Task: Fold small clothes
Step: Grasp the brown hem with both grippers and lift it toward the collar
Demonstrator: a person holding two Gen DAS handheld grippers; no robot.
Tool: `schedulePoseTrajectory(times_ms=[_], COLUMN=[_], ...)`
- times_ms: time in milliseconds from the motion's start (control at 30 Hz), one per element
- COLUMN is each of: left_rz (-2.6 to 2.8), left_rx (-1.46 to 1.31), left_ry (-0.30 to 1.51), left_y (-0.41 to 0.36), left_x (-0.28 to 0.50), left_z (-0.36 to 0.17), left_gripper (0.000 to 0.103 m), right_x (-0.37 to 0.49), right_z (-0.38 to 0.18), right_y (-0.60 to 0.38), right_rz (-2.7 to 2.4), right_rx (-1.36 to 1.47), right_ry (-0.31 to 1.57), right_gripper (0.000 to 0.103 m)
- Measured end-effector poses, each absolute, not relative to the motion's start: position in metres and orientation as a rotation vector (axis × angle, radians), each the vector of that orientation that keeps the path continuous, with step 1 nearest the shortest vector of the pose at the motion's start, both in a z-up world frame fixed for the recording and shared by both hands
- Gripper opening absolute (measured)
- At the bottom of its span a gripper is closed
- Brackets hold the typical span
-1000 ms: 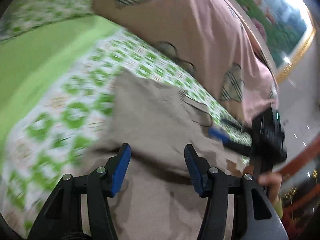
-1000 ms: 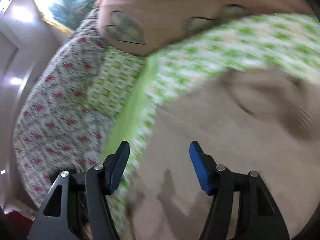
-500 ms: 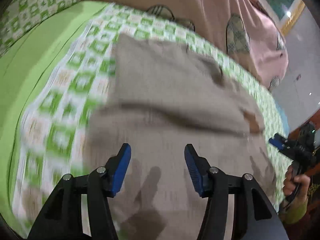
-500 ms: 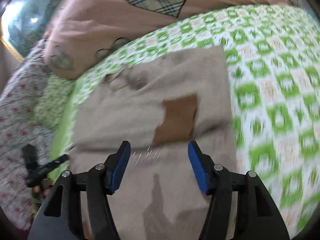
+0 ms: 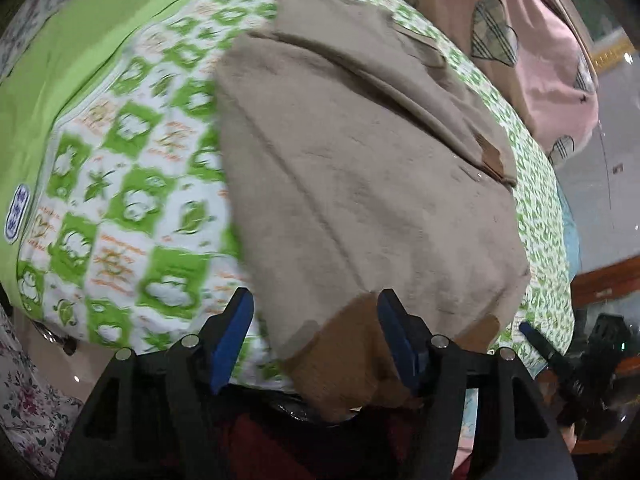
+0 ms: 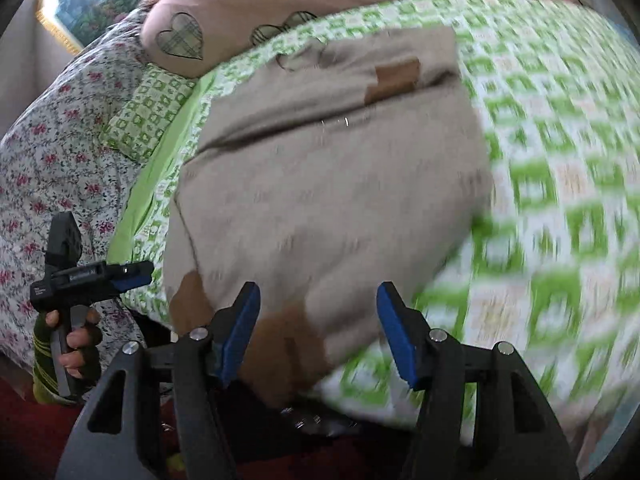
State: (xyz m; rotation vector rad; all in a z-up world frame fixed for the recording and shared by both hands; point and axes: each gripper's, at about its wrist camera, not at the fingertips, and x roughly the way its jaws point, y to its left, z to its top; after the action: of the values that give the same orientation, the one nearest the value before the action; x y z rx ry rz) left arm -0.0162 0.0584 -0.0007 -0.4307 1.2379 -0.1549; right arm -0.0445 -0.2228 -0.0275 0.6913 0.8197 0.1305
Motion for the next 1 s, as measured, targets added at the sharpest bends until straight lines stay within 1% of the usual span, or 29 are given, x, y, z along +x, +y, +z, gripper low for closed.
schedulePoseTrajectory(times_ms=[67,167,267,300,333,433,467,500,533,567,600,633,667,733,867,1000], left_rz=[-0.157,-0.154,-0.11,-0.104,-0.106,-0.114,-0.119,-0.12,-0.119,-0.121,-0.131,-0.144,-0.177,-0.225,-0.272,-0.323], left_rx=[-0.415,-0.409,-0.338,-0.294,-0.265,-0.105,-0.064,-0.038,-0.031,-0.032,-0.052,-0.076,-0.141,-0.262,-0.37,-0.518], left_ry=[1.258,1.314,1.365,1.361,1.352,1.3,1.277,1.26,1.246,1.236,1.231,1.23,1.233,1.237,1.194,1.175], left_y=[0.047,0.031,0.014,0.008,0.004,-0.016,-0.019,-0.019,-0.02,-0.015,-0.006,0.006,0.021,0.047,0.097,0.131], left_x=[-0.013,0.0,0.012,0.013,0.014,0.01,0.006,0.002,0.001,-0.002,-0.005,-0.007,-0.008,-0.014,-0.047,-0.064], left_z=[-0.002,-0.018,-0.036,-0.041,-0.042,-0.043,-0.043,-0.043,-0.043,-0.041,-0.04,-0.04,-0.038,-0.035,-0.029,-0.049], left_gripper=[0.069,0.069,0.071,0.072,0.076,0.076,0.071,0.067,0.055,0.041,0.034,0.021,0.012,0.008,0.008,0.008], right_x=[-0.051,-0.052,-0.041,-0.036,-0.033,-0.016,-0.015,-0.017,-0.02,-0.023,-0.028,-0.033,-0.04,-0.055,-0.1,-0.126], right_z=[-0.028,-0.027,-0.03,-0.033,-0.035,-0.048,-0.053,-0.056,-0.058,-0.059,-0.062,-0.066,-0.069,-0.07,-0.063,-0.081], right_y=[-0.21,-0.186,-0.165,-0.16,-0.156,-0.15,-0.15,-0.152,-0.155,-0.158,-0.166,-0.175,-0.185,-0.2,-0.23,-0.252], right_rz=[0.104,0.122,0.109,0.08,0.057,0.003,0.0,0.004,-0.015,-0.035,-0.018,0.014,0.037,0.066,0.134,0.137], right_rx=[0.708,0.719,0.706,0.695,0.69,0.652,0.647,0.652,0.626,0.609,0.637,0.694,0.751,0.816,0.916,0.953], right_ry=[0.836,0.834,0.866,0.885,0.901,0.967,0.975,0.961,0.955,0.958,0.947,0.933,0.923,0.89,0.778,0.765], right_gripper=[0.062,0.062,0.062,0.062,0.062,0.062,0.061,0.055,0.031,0.02,0.015,0.01,0.009,0.009,0.009,0.009])
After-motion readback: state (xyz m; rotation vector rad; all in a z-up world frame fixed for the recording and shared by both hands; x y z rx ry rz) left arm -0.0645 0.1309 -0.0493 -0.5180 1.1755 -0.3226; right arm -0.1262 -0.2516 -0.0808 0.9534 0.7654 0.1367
